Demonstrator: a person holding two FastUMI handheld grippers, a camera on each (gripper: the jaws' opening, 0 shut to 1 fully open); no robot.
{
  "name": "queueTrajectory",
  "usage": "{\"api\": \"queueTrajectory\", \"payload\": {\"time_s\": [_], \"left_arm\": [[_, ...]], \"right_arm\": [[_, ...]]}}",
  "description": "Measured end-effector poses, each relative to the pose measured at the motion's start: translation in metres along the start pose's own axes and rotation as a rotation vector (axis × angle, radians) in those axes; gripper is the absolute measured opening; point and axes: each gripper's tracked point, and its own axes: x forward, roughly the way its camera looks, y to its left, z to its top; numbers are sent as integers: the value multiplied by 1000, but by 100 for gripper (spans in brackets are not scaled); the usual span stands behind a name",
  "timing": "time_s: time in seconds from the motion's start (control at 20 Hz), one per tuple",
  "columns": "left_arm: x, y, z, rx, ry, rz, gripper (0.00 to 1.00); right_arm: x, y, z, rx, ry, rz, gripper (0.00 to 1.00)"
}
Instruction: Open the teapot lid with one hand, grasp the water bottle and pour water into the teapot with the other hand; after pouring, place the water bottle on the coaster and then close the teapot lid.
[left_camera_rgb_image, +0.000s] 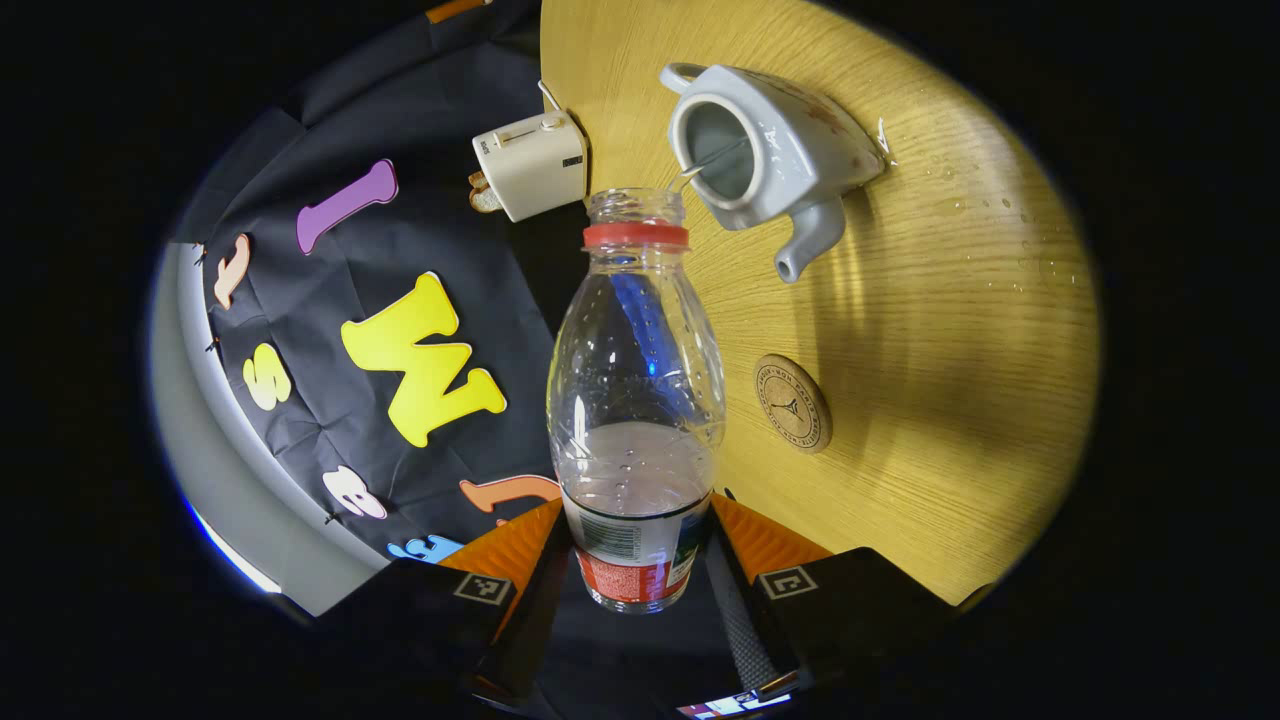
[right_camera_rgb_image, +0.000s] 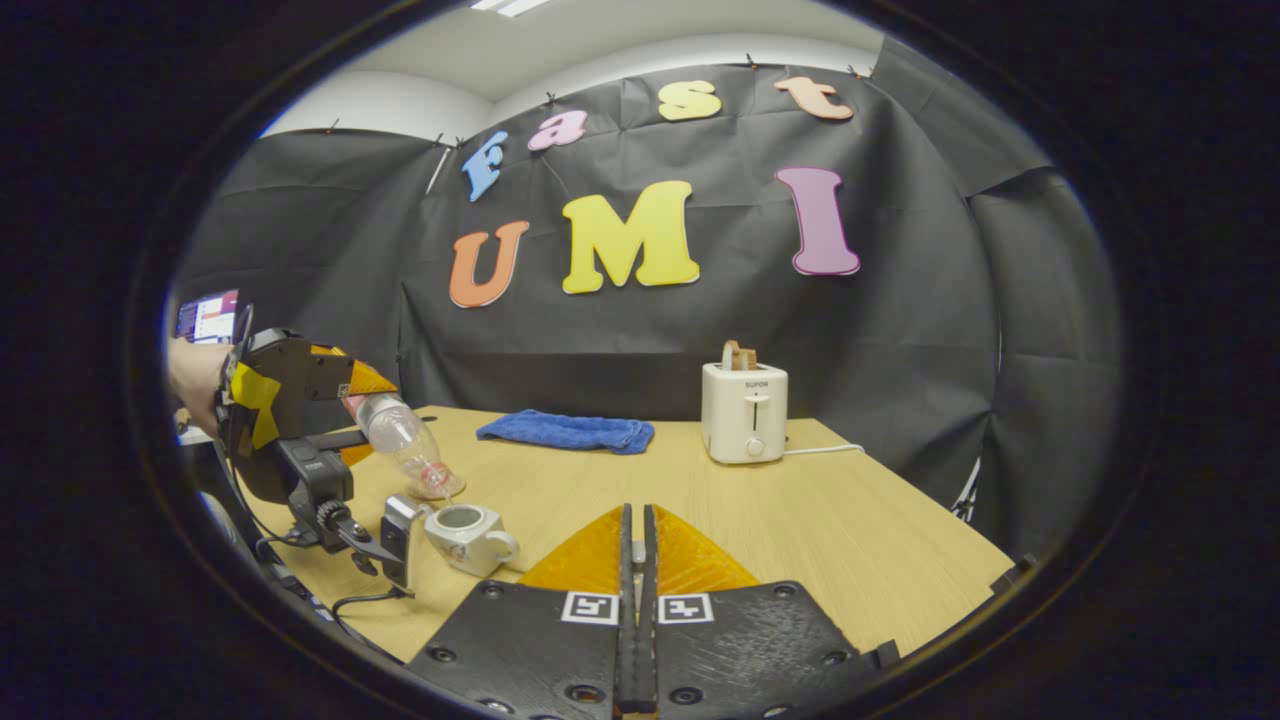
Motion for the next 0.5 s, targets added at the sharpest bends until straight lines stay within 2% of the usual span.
{"api": "queueTrajectory", "payload": {"time_s": [0.5], "left_arm": [[-5,3,3,75,14,18,74]], "right_arm": [[-5,-1,1,3,-9,0,0]]}}
